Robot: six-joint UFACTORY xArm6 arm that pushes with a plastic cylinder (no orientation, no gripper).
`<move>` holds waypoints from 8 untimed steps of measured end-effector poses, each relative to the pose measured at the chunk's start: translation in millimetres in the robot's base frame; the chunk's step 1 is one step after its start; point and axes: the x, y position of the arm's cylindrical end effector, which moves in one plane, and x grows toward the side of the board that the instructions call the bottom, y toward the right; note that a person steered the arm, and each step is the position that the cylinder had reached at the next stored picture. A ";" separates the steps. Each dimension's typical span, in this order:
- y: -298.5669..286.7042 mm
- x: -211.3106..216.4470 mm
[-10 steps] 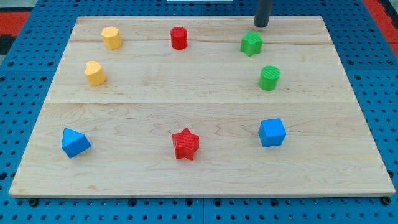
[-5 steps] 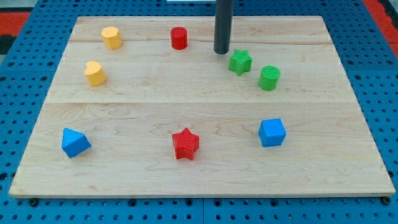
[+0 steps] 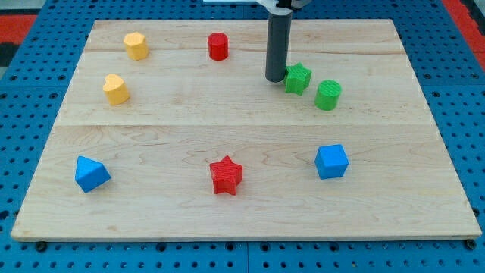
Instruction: Move the green star into the top side of the green circle
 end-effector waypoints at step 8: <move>39.0 3.7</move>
